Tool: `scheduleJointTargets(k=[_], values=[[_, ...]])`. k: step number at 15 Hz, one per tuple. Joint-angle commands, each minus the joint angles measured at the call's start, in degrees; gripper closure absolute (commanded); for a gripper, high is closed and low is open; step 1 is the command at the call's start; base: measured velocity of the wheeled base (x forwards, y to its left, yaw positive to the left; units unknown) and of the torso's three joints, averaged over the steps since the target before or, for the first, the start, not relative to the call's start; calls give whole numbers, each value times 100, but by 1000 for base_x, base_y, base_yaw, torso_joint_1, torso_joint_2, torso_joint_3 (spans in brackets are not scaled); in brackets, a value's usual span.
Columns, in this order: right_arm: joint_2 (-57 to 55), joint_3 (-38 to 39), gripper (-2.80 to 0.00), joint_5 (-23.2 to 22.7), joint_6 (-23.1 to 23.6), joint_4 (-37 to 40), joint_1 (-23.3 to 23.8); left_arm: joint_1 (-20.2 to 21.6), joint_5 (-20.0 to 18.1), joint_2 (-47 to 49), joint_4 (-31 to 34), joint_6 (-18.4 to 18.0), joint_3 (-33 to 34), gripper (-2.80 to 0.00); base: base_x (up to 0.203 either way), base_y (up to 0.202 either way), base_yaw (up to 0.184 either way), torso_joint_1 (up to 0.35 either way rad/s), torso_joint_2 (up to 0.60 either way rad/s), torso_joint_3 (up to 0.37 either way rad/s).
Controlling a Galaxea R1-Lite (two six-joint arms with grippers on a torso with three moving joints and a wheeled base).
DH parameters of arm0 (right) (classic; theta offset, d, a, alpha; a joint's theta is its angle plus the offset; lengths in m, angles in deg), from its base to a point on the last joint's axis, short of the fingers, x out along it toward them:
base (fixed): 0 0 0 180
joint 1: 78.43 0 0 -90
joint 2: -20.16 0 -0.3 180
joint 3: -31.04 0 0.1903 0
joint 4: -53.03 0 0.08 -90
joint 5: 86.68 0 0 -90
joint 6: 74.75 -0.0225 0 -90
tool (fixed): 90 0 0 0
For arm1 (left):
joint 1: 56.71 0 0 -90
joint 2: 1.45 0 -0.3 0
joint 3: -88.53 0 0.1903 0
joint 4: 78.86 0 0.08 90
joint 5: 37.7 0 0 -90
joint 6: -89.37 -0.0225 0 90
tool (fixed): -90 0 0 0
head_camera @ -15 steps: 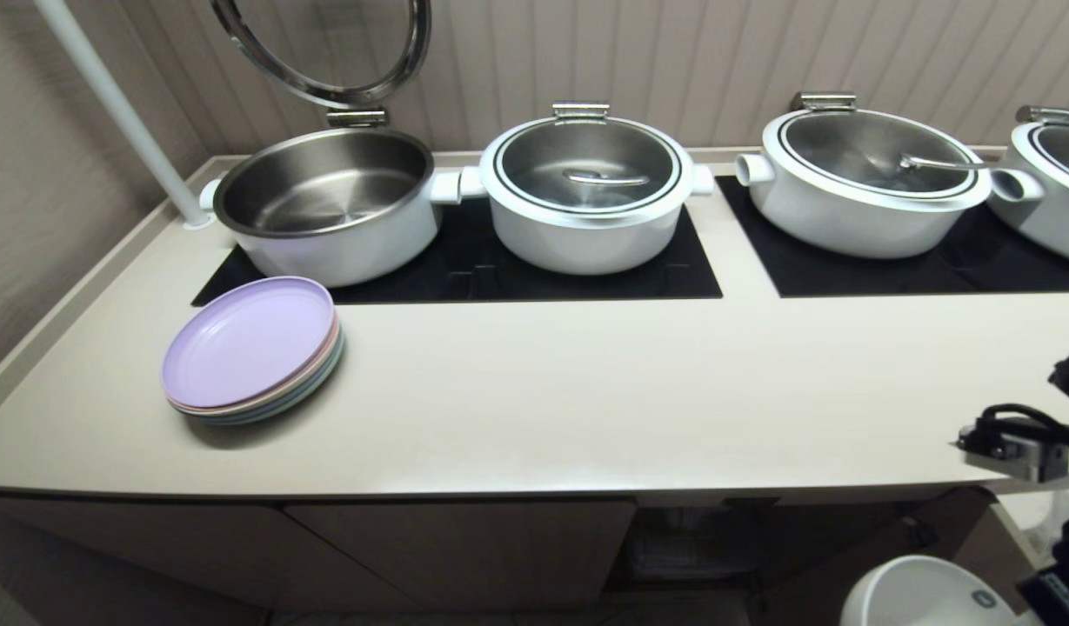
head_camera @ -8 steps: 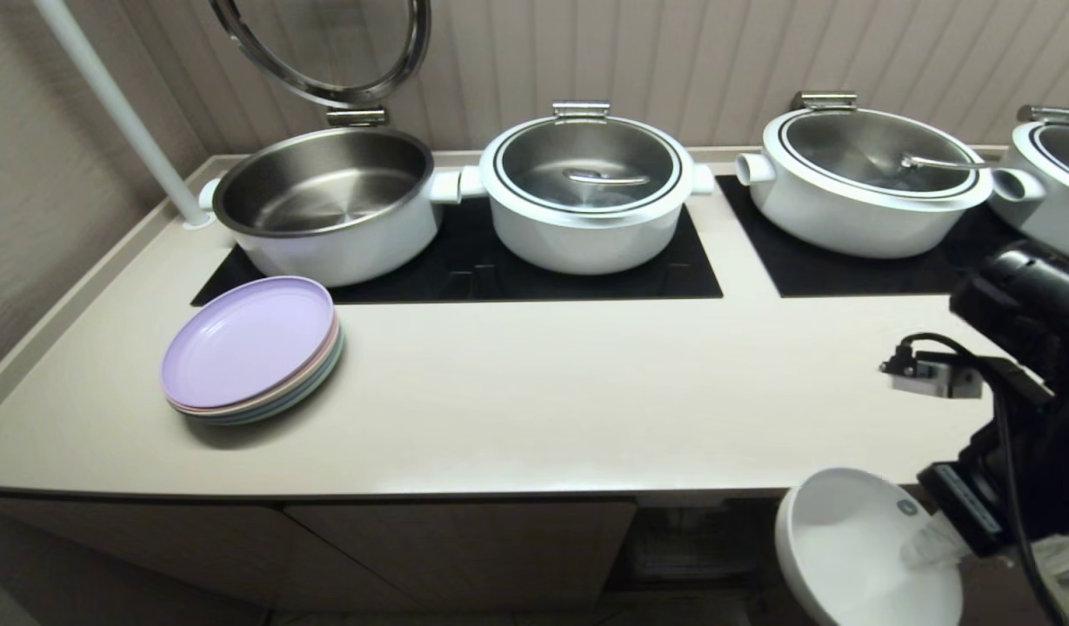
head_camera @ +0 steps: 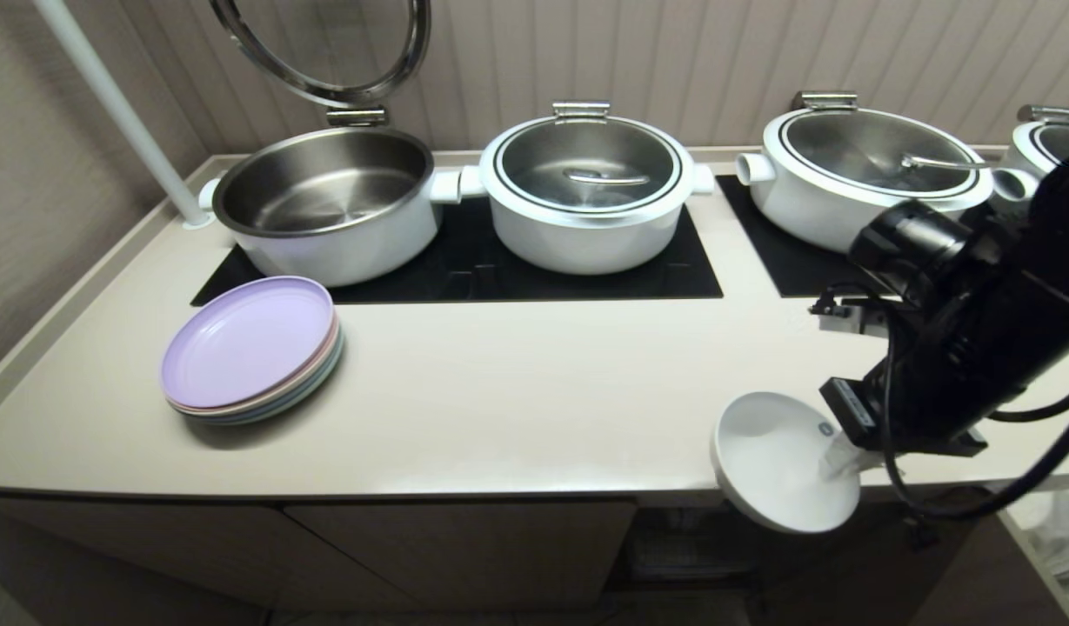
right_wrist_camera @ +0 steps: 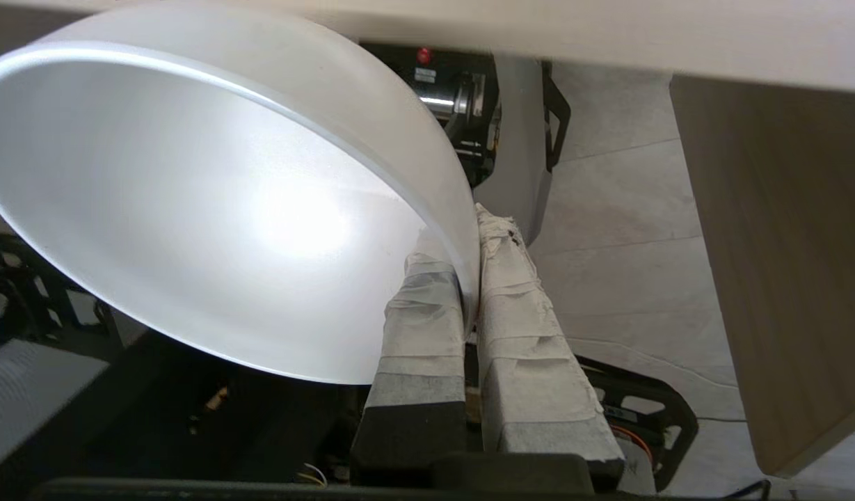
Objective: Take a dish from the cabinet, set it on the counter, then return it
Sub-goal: Place it on the table
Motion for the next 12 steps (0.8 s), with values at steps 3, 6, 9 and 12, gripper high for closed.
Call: scheduleJointTargets(k=[3,6,9,12], values=[[-650,-703,0,-2,-273,145,4,2,2,-2,0,2,0,0,0,0,0,0,0,0],[-910,-1107,0,-2,-489,302,7,2,2,-2,0,2,0,0,0,0,0,0,0,0],[-1092,-1473,0,-2,-541,509,89,2,2,-2,0,2,0,0,0,0,0,0,0,0],[-1326,-1853,0,-2,-546,698,208,2,2,-2,0,2,0,0,0,0,0,0,0,0]])
